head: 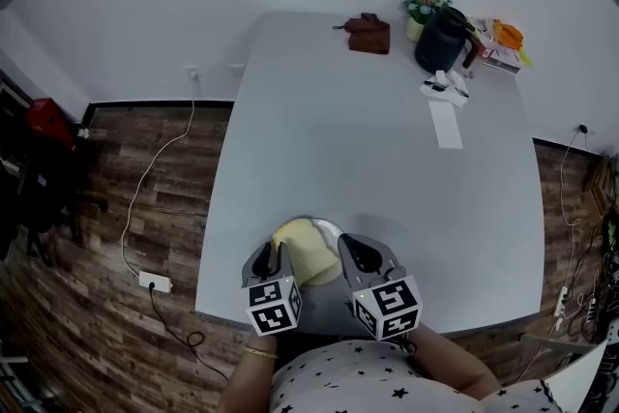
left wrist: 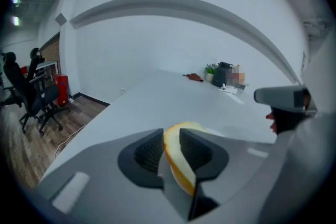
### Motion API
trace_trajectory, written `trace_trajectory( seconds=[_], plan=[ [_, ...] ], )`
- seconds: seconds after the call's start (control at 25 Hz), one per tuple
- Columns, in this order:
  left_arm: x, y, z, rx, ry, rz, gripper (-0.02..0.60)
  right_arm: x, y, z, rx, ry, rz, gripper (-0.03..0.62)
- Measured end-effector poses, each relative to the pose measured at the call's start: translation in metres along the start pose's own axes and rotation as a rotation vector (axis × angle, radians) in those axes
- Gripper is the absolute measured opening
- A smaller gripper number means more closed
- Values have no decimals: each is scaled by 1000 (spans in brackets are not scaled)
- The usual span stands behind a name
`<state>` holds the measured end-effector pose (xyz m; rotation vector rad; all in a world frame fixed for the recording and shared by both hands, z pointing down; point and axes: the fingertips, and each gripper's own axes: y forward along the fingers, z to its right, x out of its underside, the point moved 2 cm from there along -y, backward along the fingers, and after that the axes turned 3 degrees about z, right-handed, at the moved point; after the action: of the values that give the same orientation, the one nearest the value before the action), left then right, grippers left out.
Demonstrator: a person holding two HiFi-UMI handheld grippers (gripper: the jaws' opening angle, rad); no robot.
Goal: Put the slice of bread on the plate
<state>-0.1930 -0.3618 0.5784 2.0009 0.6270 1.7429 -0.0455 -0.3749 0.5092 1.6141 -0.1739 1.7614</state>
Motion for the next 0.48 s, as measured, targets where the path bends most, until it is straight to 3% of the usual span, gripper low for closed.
trace_trajectory(
  seconds=[0.24,0.48],
  plan=[
    [-30,-34,11,5,-36,95,12,1,-1,-7,-35,-8,-1,-2],
    [-36,-63,22,32,-61,123,9,-3,-7,-23,-83,-23,17,-2]
  ],
)
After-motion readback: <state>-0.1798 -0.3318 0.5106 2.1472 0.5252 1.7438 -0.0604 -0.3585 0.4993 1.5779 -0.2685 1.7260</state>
